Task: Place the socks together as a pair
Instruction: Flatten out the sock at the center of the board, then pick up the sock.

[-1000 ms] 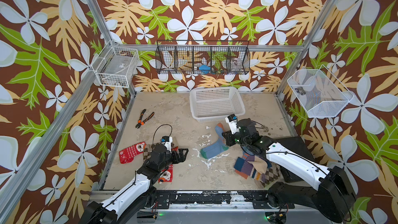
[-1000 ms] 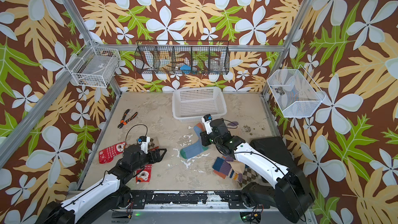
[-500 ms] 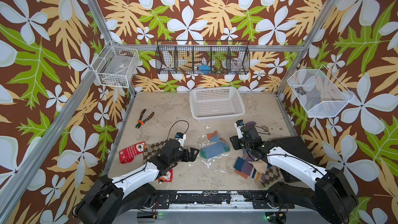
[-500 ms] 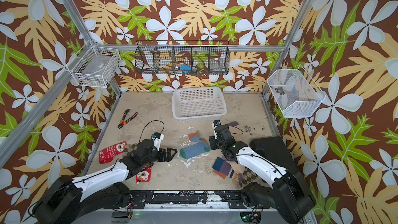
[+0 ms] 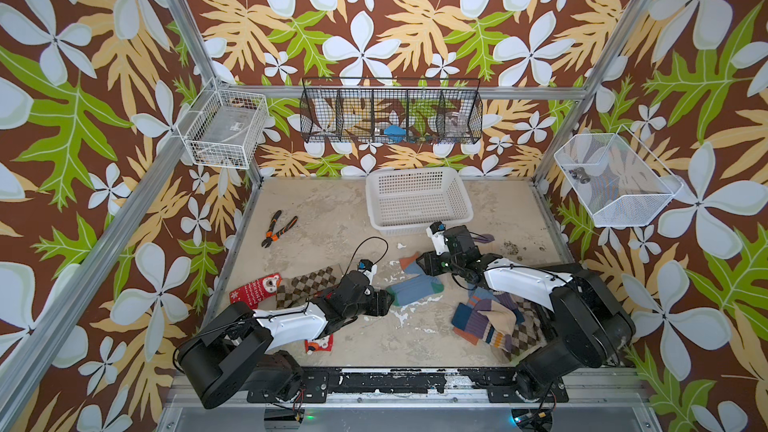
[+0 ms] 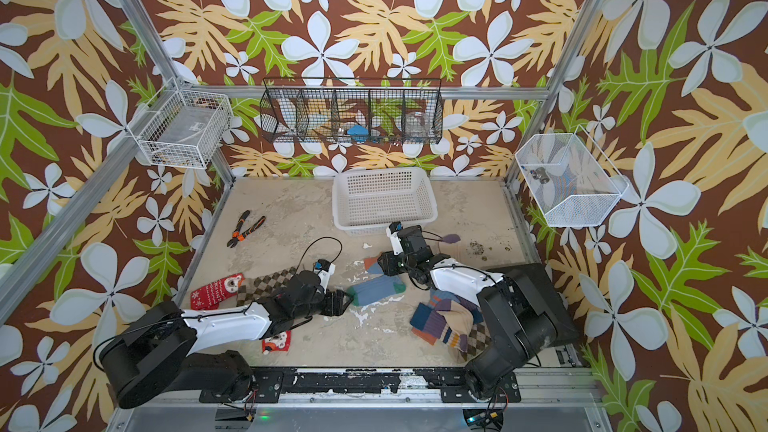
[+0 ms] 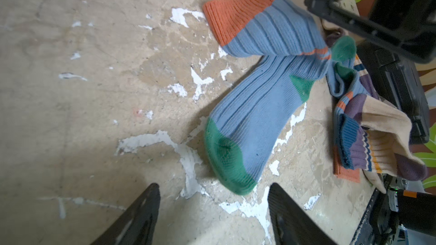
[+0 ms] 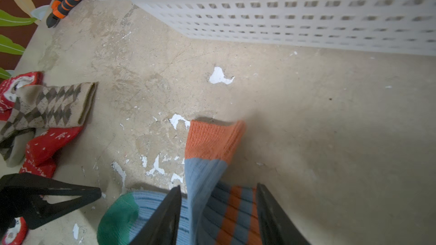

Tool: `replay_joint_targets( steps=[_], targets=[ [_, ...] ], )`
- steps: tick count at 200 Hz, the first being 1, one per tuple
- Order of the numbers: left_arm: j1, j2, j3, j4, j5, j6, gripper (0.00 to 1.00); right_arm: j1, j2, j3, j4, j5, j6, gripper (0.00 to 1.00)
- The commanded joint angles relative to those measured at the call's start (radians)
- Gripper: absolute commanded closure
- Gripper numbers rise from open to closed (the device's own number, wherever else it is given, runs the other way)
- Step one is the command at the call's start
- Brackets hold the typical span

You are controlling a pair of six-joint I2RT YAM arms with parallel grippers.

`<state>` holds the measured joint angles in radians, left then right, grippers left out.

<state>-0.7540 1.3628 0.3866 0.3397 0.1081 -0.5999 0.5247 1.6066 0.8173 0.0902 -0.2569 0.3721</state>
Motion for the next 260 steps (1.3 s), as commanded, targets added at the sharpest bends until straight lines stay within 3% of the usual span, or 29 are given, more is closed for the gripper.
replay_joint_targets(
  steps=[1,13,30,51,92,116,147,166,189,222,260],
  targets=[
    [-0.008,0.024,0.000,0.050,-0.015,-0.008,0.26,0.002,0.025,0.003,0.054,-0.071,0.033,0.58],
    [-0.010,0.045,0.000,0.067,-0.013,-0.009,0.28,0.001,0.022,-0.006,0.059,-0.067,0.037,0.72],
    [-0.013,0.075,0.003,0.083,-0.010,-0.008,0.44,0.001,-0.013,-0.022,0.046,-0.033,0.033,0.89],
    [-0.015,0.095,-0.003,0.108,-0.025,0.000,0.63,0.001,-0.118,-0.083,0.040,0.070,0.038,0.98],
    [-0.014,0.063,0.003,0.032,-0.099,0.046,0.94,-0.049,-0.382,-0.298,0.090,0.235,0.107,0.97],
    [-0.015,-0.001,0.005,-0.035,-0.143,0.064,1.00,-0.094,-0.473,-0.380,0.103,0.265,0.135,0.88],
    [-0.010,-0.102,0.003,-0.142,-0.261,0.079,1.00,-0.102,-0.486,-0.376,0.065,0.256,0.109,0.64],
    [0.033,-0.139,-0.007,-0.179,-0.286,0.085,1.00,-0.102,-0.501,-0.367,0.029,0.249,0.100,0.55],
    [0.125,-0.160,-0.028,-0.176,-0.256,0.097,1.00,-0.103,-0.541,-0.358,-0.045,0.281,0.084,0.52],
    [0.155,-0.161,0.013,-0.164,-0.278,0.121,0.80,-0.132,-0.595,-0.361,-0.145,0.439,0.079,0.49],
    [0.156,-0.146,0.076,-0.130,-0.248,0.130,0.72,-0.324,-0.489,-0.366,-0.112,0.272,0.090,0.51]
  ],
)
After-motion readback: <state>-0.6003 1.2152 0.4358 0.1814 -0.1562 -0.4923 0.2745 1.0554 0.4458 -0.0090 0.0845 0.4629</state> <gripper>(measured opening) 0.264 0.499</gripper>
